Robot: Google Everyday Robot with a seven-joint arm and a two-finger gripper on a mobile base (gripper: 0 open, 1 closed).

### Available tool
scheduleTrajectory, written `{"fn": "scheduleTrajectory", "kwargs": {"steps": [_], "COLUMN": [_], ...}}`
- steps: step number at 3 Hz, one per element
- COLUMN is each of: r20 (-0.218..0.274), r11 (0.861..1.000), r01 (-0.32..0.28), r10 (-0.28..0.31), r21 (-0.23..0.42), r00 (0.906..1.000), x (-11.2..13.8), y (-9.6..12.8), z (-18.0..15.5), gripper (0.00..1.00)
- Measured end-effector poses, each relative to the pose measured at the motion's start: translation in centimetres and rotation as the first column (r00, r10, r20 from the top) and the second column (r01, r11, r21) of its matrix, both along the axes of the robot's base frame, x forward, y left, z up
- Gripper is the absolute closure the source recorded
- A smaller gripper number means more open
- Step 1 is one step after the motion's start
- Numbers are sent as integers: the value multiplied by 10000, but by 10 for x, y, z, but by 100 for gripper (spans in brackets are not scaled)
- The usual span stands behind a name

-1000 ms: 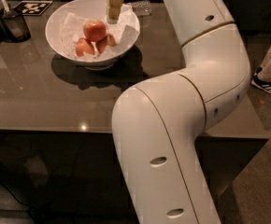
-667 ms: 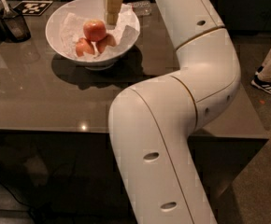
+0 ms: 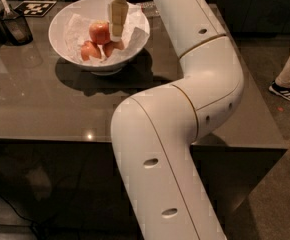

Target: Pick apple from white bowl

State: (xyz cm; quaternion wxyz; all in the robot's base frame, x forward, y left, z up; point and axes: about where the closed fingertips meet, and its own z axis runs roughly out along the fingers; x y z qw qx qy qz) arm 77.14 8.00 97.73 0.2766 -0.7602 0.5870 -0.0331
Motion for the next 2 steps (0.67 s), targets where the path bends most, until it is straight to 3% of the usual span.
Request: {"fn": "scheduleTrajectory", "kwargs": {"steps": [2], "r20": [-282], "r11": [9986], "r01": [-300], "r10": [288], "r21": [-426], "r00": [9992], "x": [3], "y": [12], "z": [-23], "gripper": [0]}}
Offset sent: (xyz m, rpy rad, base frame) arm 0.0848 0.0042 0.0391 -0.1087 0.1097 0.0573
